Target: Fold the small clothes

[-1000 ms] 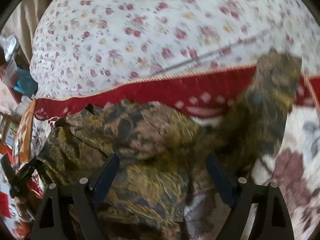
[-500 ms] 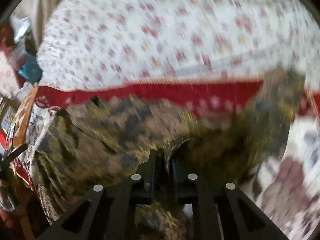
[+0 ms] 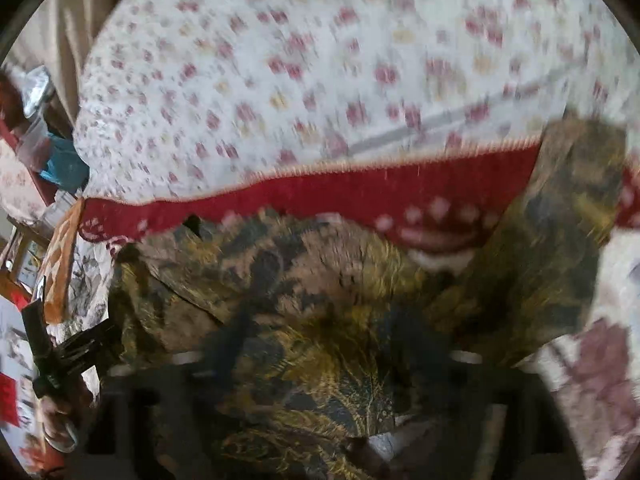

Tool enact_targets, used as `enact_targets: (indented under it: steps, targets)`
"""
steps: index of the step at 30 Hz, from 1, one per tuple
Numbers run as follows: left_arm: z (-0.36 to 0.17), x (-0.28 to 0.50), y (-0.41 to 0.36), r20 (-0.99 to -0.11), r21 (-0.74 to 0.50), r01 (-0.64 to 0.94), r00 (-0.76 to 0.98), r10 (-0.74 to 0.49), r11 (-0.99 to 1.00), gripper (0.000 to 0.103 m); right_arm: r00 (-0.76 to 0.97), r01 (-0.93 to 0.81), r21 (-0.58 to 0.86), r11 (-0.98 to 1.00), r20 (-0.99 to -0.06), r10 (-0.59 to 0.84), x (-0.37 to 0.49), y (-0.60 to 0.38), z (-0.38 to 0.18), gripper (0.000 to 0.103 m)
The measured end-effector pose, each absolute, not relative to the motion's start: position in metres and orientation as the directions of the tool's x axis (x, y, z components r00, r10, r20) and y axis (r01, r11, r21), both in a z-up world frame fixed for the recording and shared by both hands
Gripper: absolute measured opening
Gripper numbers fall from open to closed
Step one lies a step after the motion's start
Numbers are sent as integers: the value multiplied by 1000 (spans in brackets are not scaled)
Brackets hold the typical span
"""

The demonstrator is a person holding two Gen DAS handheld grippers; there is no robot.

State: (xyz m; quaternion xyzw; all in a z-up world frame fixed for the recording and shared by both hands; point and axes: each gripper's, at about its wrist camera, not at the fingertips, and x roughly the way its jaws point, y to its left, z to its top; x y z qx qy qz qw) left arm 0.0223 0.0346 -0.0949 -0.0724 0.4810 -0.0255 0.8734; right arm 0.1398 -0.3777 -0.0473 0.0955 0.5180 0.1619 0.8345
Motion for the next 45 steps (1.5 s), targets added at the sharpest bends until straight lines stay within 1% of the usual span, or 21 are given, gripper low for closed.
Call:
enact_targets:
  steps: [1,3,4,5,6,11,12,13,16,18,20,22,24,25,26,30,33,38,39,42,45]
  targets:
    - [-95,21,35,-833,-152,-24,541,-115,988,52,392,-176,322,930,-844,366,142,-375,-56,79]
    - [-94,22,35,-832,-160,-28,542,-119,987,52,374,-203,329,922,-845,383,143,-368,-69,44]
    - [-93,22,37,-831,-171,-35,543,-125,985,52,378,-216,330,919,-839,391,142,-365,-68,19]
    - [-90,22,40,-827,-185,-44,546,-132,982,52,404,-237,315,919,-828,389,139,-361,-60,10]
    - [-86,22,42,-819,-198,-55,558,-134,979,52,454,-272,284,919,-805,383,135,-357,-44,8]
    - [-61,17,48,-747,-218,-82,655,-112,972,52,671,-351,231,907,-614,416,110,-361,43,7]
    - [-62,20,46,-752,-216,-80,649,-114,973,52,683,-351,209,913,-609,402,109,-361,46,7]
    - [-66,24,44,-768,-207,-78,630,-113,975,52,681,-344,186,920,-625,381,111,-360,43,7]
    - [-86,33,36,-830,-153,-84,552,-82,985,52,626,-267,99,958,-738,251,122,-361,0,7]
    - [-87,27,29,-822,-110,-58,566,-58,992,52,546,-226,52,973,-820,171,125,-369,-37,7]
    - [-86,24,28,-825,-94,-41,563,-55,995,52,497,-196,48,979,-856,141,121,-379,-55,7]
    - [-85,24,31,-827,-110,-40,558,-69,993,52,495,-175,49,983,-859,131,116,-388,-52,8]
    - [-82,24,36,-827,-127,-49,557,-78,991,52,513,-141,47,989,-851,113,114,-394,-37,19]
    - [-79,25,36,-823,-130,-54,562,-78,990,52,541,-122,47,991,-834,106,113,-397,-28,36]
    - [-74,25,37,-812,-136,-59,578,-77,989,52,579,-120,64,991,-806,123,109,-396,-15,47]
    - [-56,37,39,-782,-145,-70,619,-70,987,52,559,-268,207,941,-762,327,108,-363,-4,48]
    - [-59,60,33,-799,-128,-74,598,-59,989,52,463,-354,269,896,-782,418,114,-322,-22,48]
    - [-89,107,52,-847,-44,-165,529,51,985,52,432,-345,147,927,-852,296,139,-281,-70,48]
    - [-96,112,58,-859,-49,-186,508,53,981,54,452,-333,136,933,-845,285,143,-282,-72,46]
    - [-101,111,77,-868,-156,-222,496,-26,962,54,464,-272,175,946,-838,289,151,-291,-64,46]
    - [-96,101,73,-860,-140,-201,510,-19,970,54,480,-286,193,939,-819,315,134,-300,-47,46]
